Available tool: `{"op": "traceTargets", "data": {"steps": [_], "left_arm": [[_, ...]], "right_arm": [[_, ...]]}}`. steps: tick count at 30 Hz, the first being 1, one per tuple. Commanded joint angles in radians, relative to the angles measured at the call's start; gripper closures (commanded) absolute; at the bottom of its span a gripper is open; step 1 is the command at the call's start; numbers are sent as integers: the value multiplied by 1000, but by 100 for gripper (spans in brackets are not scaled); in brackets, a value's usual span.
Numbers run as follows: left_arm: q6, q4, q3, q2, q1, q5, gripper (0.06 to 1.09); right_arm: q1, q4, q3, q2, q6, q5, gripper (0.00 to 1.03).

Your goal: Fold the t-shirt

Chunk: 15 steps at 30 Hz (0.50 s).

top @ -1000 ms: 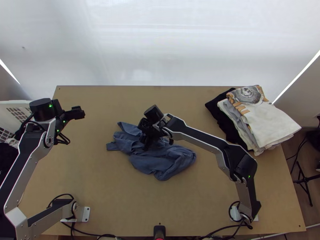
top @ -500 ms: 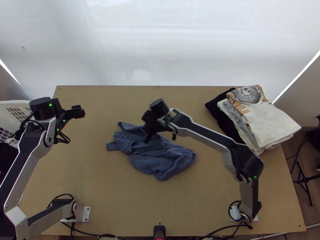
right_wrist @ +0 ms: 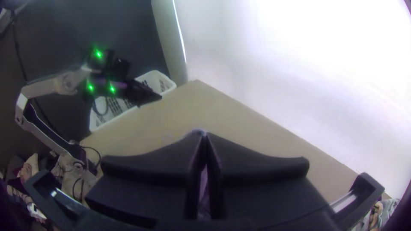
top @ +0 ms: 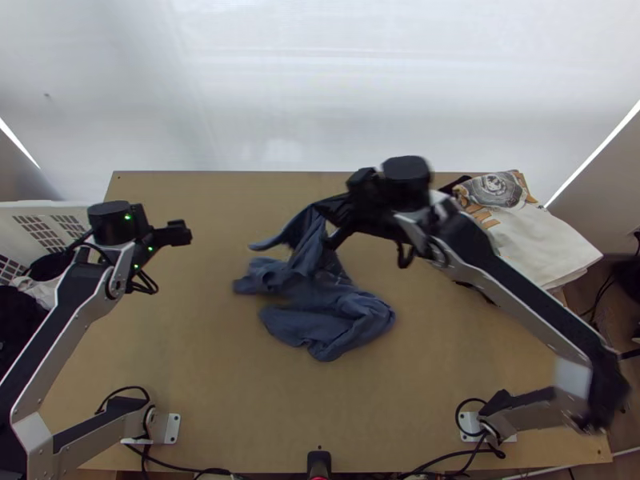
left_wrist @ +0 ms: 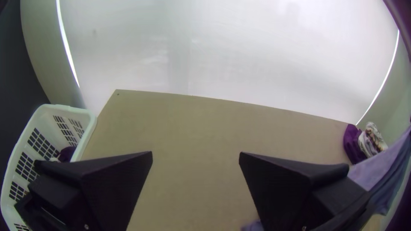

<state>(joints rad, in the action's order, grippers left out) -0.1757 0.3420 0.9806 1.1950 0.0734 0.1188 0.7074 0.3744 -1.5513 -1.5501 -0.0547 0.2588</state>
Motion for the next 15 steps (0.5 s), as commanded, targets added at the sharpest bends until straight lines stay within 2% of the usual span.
{"op": "traceTargets", "data": {"steps": [1,7,9,13,15], "left_arm": [[12,12,-19,-8,100,7,10],[18,26,-11,-8,152,5,10],[16,26,-11,-5,169,5,10],[12,28,-14,-3,203,5,10],[8,28,-14,-3,215,4,10]], "right_arm": [[-63,-28,74,240,-48,-61,100],[-238,-83,186,400,-43,-214,100],[-307,-86,203,433,-42,-231,100],[-404,-88,224,463,-42,-323,100],[-422,-88,226,466,-43,-329,100]]}}
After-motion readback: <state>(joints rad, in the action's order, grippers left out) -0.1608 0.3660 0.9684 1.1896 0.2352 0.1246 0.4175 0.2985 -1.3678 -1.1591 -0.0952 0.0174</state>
